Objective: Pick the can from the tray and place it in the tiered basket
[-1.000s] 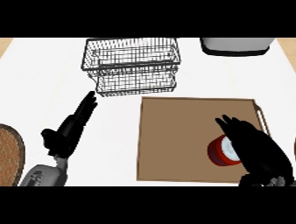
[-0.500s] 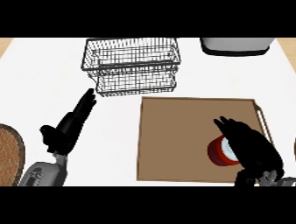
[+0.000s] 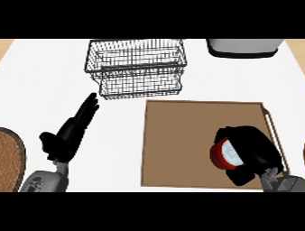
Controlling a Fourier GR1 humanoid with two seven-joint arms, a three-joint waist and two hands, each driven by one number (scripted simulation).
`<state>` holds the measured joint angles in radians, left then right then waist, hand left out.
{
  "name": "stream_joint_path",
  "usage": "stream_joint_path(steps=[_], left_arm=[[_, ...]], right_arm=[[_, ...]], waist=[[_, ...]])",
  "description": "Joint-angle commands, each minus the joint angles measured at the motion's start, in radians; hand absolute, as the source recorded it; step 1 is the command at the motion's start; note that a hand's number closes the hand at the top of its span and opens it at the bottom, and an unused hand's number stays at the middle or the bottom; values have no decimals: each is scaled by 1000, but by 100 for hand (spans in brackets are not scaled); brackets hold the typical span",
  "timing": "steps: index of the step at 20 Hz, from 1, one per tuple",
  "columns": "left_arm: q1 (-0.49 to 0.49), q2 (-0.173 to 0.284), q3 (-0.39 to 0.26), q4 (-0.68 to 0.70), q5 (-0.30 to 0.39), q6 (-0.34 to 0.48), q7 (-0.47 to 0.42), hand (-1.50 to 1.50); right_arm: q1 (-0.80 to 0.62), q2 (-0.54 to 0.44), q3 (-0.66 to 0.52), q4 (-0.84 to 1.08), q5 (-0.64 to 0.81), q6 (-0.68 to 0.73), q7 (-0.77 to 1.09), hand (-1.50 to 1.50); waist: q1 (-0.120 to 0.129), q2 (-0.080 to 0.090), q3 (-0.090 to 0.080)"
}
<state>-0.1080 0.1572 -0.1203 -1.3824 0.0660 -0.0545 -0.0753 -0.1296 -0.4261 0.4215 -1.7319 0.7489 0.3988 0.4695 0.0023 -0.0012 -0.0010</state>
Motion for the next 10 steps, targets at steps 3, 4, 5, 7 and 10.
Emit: stream_joint_path(steps=[3,4,5,7,10], left_arm=[[-31,18,60,38,14,-56,-5,0],[52,-10,19,7,-19,-36,-56,0],[-62,-51,16,57,-39,7,-4,0],[22,-22,16,-64,-21,-22,73,0],[-9,-17,52,-3,-18,-37,31,0]], right_arm=[[61,66,21,-52,90,-39,-44,150],[-32,73,-15,119,97,-65,-137,150],[4,100,7,3,94,-23,-60,150],[-41,138,-8,-3,112,25,-22,150],[-31,99,-63,-34,124,2,-87,150]], waist=[[-5,1,1],[2,1,1],[-4,1,1],[0,0,1],[-2,1,1]])
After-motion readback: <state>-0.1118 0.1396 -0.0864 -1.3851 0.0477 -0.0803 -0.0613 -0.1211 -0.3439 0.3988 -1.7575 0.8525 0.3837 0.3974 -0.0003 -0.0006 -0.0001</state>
